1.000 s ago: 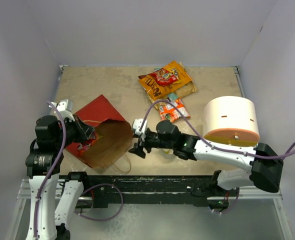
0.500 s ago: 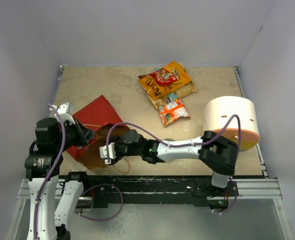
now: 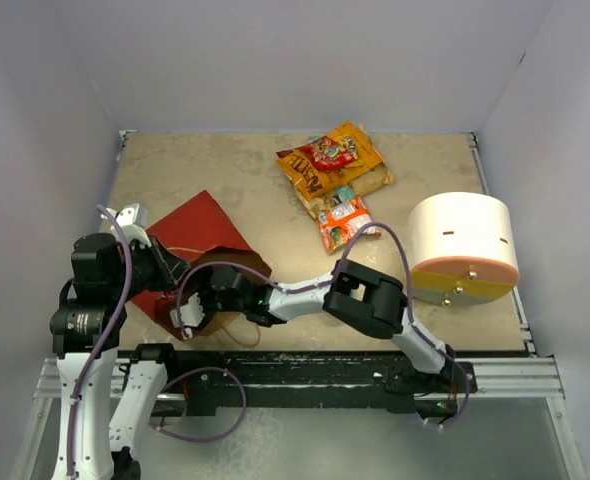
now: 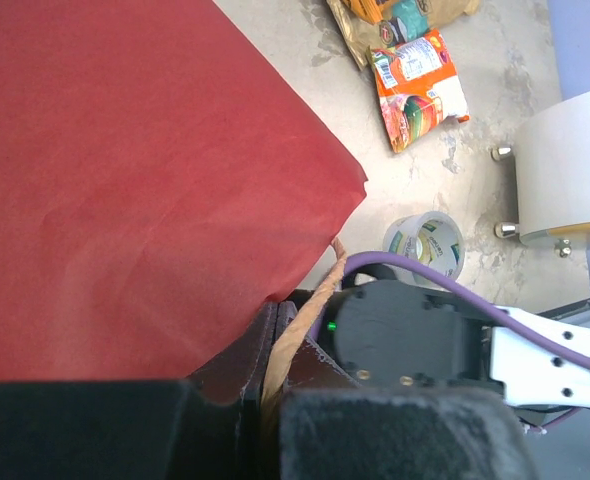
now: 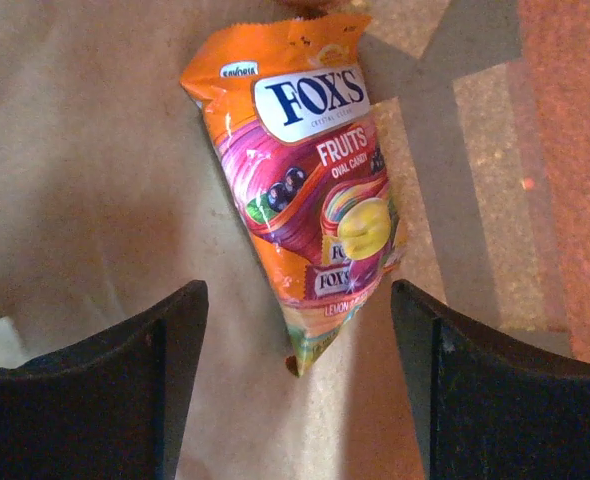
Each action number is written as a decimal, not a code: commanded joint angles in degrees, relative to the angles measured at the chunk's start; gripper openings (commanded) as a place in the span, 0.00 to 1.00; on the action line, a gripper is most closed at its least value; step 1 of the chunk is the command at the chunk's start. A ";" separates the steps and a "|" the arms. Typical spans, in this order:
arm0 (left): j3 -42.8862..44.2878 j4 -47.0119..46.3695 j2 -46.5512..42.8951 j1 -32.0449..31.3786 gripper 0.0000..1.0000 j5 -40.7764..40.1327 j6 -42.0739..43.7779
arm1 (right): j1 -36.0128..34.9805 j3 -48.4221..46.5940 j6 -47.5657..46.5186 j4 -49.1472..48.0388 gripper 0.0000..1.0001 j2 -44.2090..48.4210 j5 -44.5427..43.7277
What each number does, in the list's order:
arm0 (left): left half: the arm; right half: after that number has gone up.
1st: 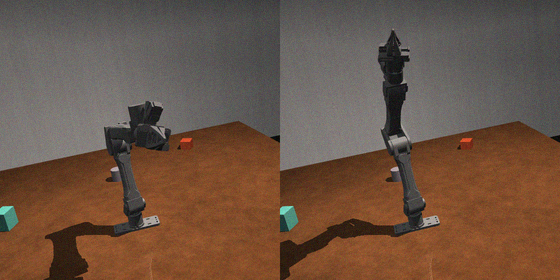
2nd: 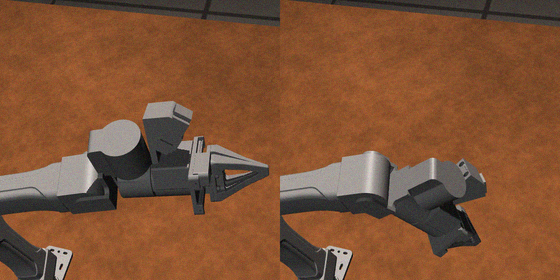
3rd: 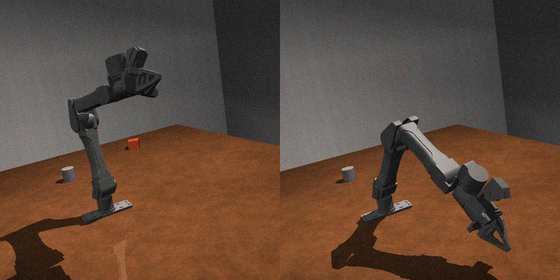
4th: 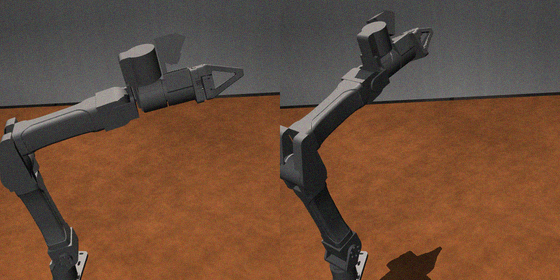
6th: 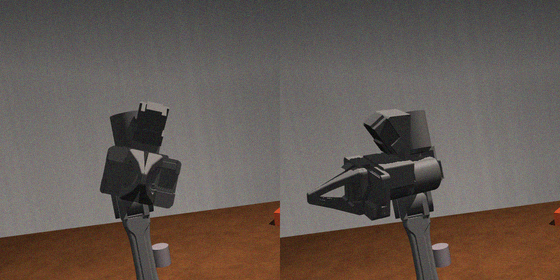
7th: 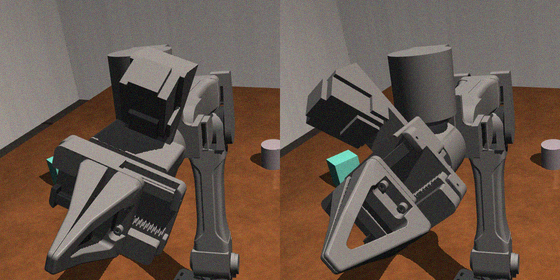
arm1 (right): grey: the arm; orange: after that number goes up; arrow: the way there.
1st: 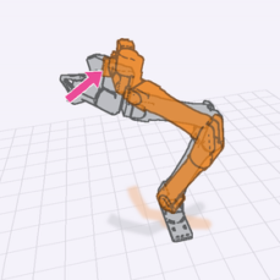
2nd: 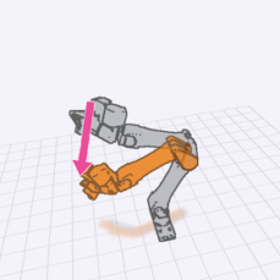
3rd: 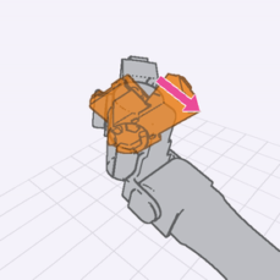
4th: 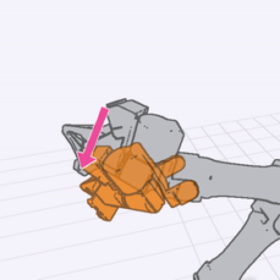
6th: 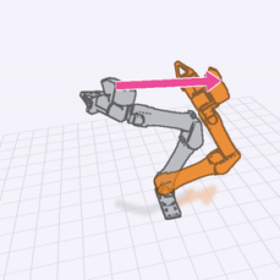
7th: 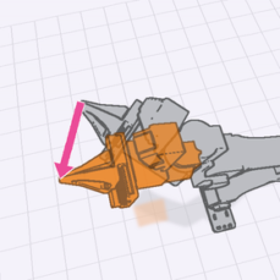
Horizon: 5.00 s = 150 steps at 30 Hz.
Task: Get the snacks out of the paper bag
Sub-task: Take out the snack from the paper bag, then place the snack at the center of the board, then place the paper bag at the center of the board.
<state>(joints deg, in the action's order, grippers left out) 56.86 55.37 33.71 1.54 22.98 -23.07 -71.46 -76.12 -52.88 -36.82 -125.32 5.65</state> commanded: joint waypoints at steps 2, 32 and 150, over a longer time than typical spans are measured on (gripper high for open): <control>1.46 -2.20 0.13 0.22 0.00 0.48 1.00 | 0.59 -7.05 -10.47 -3.12 0.77 -5.36 -3.87; 1.76 -0.80 3.02 -1.98 0.00 -3.97 -0.16 | 2.64 -4.91 -0.82 -18.42 0.00 -4.22 -20.63; 21.65 -28.56 31.50 0.88 0.00 17.16 -23.16 | 31.32 38.85 57.81 26.19 0.81 84.93 -6.74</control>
<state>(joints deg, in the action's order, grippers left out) 77.87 27.92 63.64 1.54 40.29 -47.05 -40.38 -37.26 3.97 -11.77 -42.57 1.89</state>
